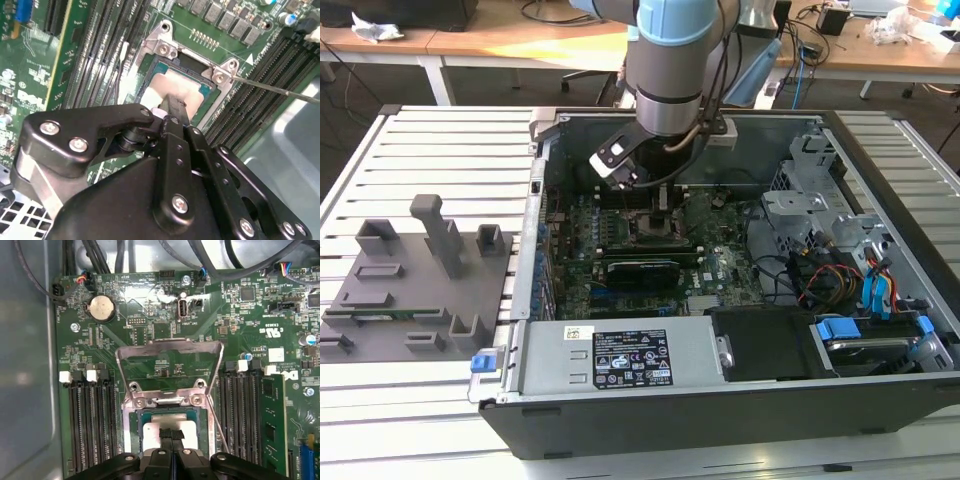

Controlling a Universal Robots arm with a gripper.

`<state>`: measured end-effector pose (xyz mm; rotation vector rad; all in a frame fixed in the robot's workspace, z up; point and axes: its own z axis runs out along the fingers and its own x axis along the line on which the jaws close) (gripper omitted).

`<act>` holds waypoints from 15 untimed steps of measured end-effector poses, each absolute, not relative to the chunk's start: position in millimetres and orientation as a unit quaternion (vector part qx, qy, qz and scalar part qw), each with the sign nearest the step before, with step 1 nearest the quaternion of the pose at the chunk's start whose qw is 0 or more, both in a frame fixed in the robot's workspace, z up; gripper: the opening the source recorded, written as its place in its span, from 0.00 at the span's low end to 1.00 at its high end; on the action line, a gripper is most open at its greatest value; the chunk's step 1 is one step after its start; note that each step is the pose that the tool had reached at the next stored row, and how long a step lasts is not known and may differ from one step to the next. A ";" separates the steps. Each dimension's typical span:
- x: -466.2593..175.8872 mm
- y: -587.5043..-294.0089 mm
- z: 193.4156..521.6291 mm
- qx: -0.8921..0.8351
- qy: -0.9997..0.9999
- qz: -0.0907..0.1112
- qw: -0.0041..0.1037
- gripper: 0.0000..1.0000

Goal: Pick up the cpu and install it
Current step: 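Place the cpu into insertion slot, then close the cpu cover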

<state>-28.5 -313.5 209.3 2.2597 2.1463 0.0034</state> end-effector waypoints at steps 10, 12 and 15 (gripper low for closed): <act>-28.6 -313.6 251.4 0.725 0.689 0.001 0.013 0.11; -28.6 -313.5 251.6 0.725 0.689 0.001 0.013 0.11; -28.6 -313.6 251.8 0.725 0.689 0.001 0.013 0.11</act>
